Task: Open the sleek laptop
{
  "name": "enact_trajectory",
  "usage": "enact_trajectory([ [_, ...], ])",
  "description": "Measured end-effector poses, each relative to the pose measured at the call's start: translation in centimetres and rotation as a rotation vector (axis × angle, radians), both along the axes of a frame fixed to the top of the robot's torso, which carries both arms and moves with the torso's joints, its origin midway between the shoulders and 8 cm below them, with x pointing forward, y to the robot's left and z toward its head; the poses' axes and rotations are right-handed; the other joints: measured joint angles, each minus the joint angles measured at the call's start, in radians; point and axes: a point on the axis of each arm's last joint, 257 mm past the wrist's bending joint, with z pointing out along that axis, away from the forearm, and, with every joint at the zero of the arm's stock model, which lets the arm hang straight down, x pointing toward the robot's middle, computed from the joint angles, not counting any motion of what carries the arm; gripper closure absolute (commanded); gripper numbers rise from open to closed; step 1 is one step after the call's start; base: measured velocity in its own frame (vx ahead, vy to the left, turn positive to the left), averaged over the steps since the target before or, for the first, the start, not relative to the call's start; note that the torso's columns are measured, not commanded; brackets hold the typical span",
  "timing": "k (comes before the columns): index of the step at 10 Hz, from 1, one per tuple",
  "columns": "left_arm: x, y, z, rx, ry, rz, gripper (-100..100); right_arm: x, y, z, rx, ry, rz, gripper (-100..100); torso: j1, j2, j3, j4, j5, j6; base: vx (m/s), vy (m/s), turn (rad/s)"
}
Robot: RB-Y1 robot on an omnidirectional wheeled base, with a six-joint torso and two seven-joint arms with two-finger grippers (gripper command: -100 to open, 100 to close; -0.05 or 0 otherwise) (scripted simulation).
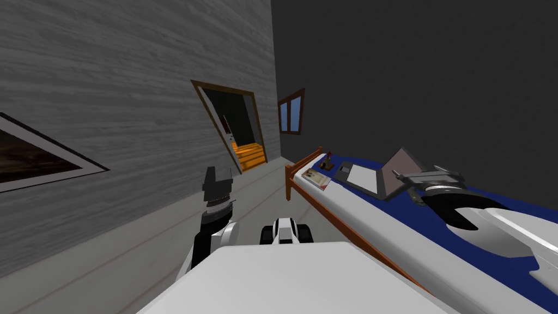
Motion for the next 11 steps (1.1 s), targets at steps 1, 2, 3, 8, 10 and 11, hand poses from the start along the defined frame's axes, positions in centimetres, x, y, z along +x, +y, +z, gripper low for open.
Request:
enact_trajectory([
  [1,0.0,0.0,0.0,0.000,0.000,0.000,0,-0.9,-1.2,0.2,0.000,-0.001,-0.022,-100,0.001,0.000,0.000,0.000,0.000,0.000,-0.040,0.030,0.113],
  [2,0.0,0.0,0.0,0.000,0.000,0.000,0,-1.6,-2.0,0.2,0.002,0.001,-0.035,-100,0.000,0.000,0.000,0.000,0.000,0.000,-0.044,0.041,0.190],
  [3,0.0,0.0,0.0,0.000,0.000,0.000,0,-2.2,-2.9,0.5,0.000,-0.006,-0.048,-100,0.001,0.000,0.000,0.000,0.000,-0.001,-0.037,0.037,0.114],
  [8,0.0,0.0,0.0,0.000,0.000,0.000,0,-5.3,-6.6,0.1,0.017,-0.005,-0.111,-100,0.001,0.000,0.000,0.000,0.000,-0.001,-0.030,0.031,0.120],
  [10,0.0,0.0,0.0,0.000,0.000,0.000,0,-6.5,-8.3,0.0,0.029,-0.010,-0.141,-100,0.001,0.000,0.000,0.000,-0.001,-0.002,-0.042,0.043,0.148],
  [11,0.0,0.0,0.0,0.000,0.000,0.000,0,-7.1,-8.8,-0.4,0.034,-0.009,-0.152,-100,-0.001,-0.001,-0.001,-0.001,-0.001,-0.001,-0.015,0.016,-0.005],
])
